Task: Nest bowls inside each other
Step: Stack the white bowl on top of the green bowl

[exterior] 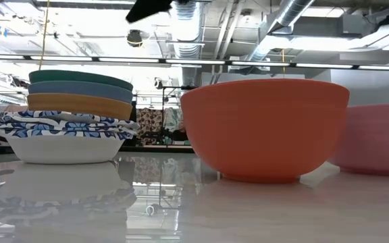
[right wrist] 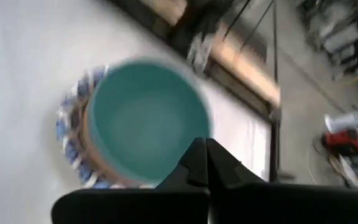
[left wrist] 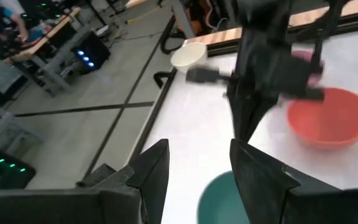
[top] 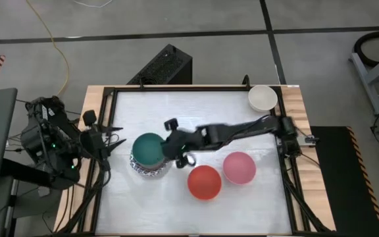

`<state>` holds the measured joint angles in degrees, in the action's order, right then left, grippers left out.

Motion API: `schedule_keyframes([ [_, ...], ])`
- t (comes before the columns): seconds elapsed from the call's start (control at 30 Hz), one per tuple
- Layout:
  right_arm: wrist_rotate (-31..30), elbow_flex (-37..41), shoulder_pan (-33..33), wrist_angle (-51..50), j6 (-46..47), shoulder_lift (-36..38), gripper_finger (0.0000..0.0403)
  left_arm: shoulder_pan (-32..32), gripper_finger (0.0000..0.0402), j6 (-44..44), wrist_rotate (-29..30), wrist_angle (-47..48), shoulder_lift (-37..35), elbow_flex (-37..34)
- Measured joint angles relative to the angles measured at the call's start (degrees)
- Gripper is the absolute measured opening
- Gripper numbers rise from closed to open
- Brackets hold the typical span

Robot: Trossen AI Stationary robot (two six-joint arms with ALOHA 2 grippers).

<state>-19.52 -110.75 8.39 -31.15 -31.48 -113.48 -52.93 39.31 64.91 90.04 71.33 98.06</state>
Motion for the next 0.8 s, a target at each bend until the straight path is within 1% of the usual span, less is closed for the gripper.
schedule_keyframes([
  [0.1, 7.28, 9.39, -2.66, 6.37, 0.44, 9.32, 0.0003, 2.44, 0.0157, -2.37, -0.22, -0.32, -0.52, -0.02],
  [0.13, 8.6, 12.88, -3.71, 8.55, 1.34, 12.88, 0.0003, 3.06, 0.0154, -3.73, -0.57, -1.0, -0.87, -0.02],
  [0.2, 9.88, 20.54, -5.67, 11.46, 4.13, 20.43, 0.0003, 4.26, 0.0143, -8.82, -3.1, -3.93, -2.12, -0.04],
  [0.3, 12.81, 31.74, -8.04, 16.83, 8.26, 31.18, 0.0004, 7.27, 0.012, -19.28, -9.56, -11.36, -5.18, -0.04],
  [0.43, 13.46, 44.18, -8.94, 26.64, 11.5, 42.57, 0.0005, 13.33, 0.0086, -32.35, -20.45, -22.6, -9.3, -0.04],
  [0.53, 13.61, 51.32, -8.8, 31.88, 13.29, 47.88, 0.0005, 18.98, 0.0062, -39.98, -28.3, -28.9, -11.23, -0.02],
  [0.6, 13.61, 54.84, -8.39, 32.43, 13.51, 49.97, 0.0006, 23.39, 0.0045, -43.57, -33.54, -30.71, -11.73, -0.02],
  [0.73, 13.61, 59.15, -7.9, 33.1, 14.61, 52.36, 0.0006, 33.31, 0.0008, -49.55, -43.94, -32.08, -10.7, -0.27],
  [0.8, 13.67, 60.44, -7.9, 33.22, 15.48, 52.88, 0.0006, 38.32, 0.0004, -51.81, -48.91, -35.32, -10.6, -3.08],
])
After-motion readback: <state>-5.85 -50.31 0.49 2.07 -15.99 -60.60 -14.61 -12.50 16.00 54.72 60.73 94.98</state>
